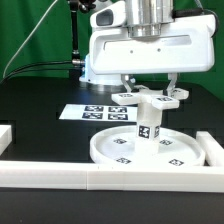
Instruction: Assemble round table
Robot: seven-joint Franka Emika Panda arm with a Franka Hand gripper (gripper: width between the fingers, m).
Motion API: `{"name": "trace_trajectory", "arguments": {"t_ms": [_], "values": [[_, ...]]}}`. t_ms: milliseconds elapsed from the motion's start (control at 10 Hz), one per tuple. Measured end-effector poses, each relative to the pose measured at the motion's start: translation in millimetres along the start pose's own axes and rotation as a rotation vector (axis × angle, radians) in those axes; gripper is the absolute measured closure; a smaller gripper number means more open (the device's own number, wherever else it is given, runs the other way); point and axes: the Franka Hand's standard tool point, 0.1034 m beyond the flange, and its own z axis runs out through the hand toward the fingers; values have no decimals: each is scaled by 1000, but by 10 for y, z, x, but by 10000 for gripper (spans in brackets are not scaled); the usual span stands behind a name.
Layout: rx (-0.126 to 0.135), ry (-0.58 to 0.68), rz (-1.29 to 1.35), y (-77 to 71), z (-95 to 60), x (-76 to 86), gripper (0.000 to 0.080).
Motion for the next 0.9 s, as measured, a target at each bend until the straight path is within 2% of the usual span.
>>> {"name": "trace_trajectory", "arguments": {"t_ms": [400,500,600,800,900], "values": [[16,-8,235,9,-1,7,351],[30,-20,353,43,-6,29,351],[36,-26,472,43,-4,26,351],[65,-42,656,28,-7,27,351],[64,-46,748,12,-10,19,351]]}}
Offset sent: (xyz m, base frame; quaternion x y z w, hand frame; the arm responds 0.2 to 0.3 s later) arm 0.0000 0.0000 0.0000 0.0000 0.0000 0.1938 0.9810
